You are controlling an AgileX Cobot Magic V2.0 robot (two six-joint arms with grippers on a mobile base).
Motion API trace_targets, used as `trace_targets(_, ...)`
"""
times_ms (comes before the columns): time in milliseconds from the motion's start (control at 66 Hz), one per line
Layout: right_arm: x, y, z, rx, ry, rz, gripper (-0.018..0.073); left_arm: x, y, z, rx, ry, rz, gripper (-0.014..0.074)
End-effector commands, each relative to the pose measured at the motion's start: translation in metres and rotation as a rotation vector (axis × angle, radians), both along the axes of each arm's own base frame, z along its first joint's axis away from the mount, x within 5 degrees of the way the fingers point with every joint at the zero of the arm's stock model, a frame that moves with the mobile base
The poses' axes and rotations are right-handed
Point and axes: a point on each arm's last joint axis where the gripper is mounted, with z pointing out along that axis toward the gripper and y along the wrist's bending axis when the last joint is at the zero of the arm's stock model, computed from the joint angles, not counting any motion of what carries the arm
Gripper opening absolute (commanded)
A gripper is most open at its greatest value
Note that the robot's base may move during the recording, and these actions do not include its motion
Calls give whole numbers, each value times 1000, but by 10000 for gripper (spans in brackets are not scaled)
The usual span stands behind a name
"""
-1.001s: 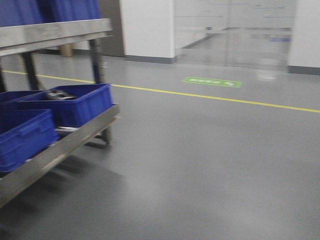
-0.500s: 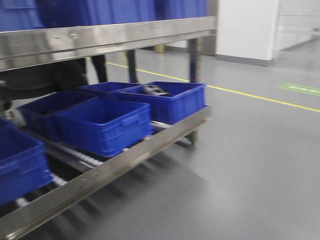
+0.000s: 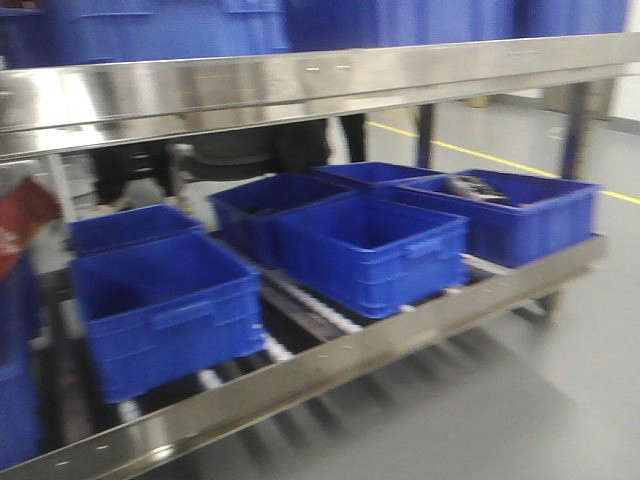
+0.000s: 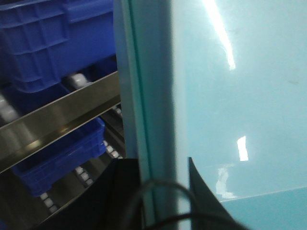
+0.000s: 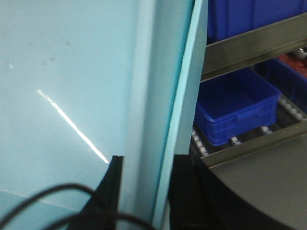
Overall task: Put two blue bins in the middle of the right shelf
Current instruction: 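Hold the bin with both grippers while approaching the shelf with the red bag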
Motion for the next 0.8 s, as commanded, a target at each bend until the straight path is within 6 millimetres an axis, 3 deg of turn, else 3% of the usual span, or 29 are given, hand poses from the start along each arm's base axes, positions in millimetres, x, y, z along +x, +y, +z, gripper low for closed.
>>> trace_targets(0,-5,0,19,85,-109,12,-154,-5,-5,17,-92,-94,-31,-111)
trace_targets(788,-5,0,19,85,-109,12,-154,-5,-5,17,-92,-94,-31,-111)
